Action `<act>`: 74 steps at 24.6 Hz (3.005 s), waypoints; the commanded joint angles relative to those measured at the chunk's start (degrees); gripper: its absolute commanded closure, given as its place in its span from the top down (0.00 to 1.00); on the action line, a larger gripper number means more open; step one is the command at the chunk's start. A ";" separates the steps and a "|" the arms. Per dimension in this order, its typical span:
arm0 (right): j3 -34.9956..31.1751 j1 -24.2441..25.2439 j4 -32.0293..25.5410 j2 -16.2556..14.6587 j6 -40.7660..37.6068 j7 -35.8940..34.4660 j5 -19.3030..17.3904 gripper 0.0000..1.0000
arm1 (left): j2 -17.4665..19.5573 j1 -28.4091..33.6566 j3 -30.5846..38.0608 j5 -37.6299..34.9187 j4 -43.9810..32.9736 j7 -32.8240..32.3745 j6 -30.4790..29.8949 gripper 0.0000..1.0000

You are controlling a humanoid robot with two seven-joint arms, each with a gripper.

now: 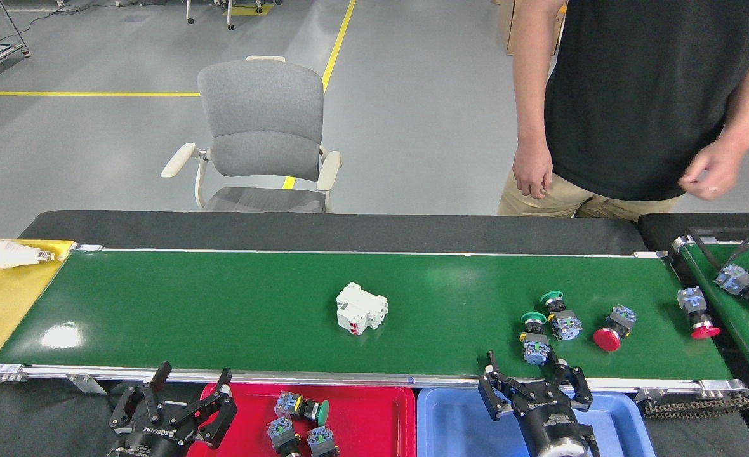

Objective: Pick switch part from conveyor to tray

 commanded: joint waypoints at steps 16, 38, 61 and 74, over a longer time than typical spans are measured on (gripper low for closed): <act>20.35 0.39 -11.05 -1.11 -26.20 0.80 -0.20 1.00 | -1.16 -17.51 -8.65 -0.19 18.31 -2.01 0.74 0.99; -10.50 6.02 -9.64 2.93 -13.72 -2.63 0.33 1.00 | -1.60 -19.62 -6.90 0.25 23.50 1.24 3.29 0.17; 6.20 -12.97 11.72 2.84 1.66 2.82 0.95 0.12 | -0.99 -14.35 -12.70 2.45 12.07 1.16 -2.77 0.17; 0.14 -12.36 -2.61 -7.96 0.35 2.03 -10.74 0.03 | -0.81 -14.17 -10.06 3.59 10.23 1.16 -2.51 0.17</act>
